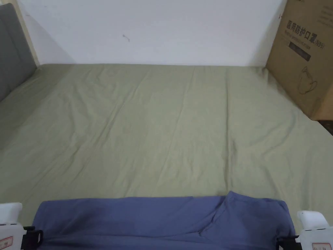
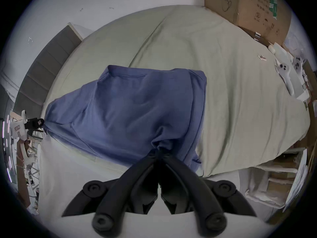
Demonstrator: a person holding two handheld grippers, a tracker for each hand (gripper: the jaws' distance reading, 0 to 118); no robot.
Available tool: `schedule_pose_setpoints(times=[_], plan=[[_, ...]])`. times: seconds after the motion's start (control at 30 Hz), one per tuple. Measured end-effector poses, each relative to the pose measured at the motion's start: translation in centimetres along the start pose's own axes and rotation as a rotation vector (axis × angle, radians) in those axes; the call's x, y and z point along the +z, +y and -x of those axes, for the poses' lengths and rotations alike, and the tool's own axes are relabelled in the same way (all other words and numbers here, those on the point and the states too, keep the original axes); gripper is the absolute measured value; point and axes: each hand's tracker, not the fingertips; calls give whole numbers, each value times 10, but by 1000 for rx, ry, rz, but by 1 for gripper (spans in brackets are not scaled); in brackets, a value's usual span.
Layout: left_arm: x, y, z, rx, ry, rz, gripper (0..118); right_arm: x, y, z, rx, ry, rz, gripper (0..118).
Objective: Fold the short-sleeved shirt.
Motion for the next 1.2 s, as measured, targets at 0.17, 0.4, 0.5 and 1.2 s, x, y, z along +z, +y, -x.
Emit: schedule_pose_setpoints(times=[0.17,0.4,0.5,1.2], plan=[[6,0,-9,-12,34,12,93,13,6,12,41,-58,-22,56],[46,24,-27,7,-48,-138,113,41,42,48,103,-46,-148,56],[57,33,-33,48,-138,-205,83,37,58,75,130,-13,-232,49],[-12,-10,57,509,-343,-76,117,-28,41,197,218,110,-174,0]])
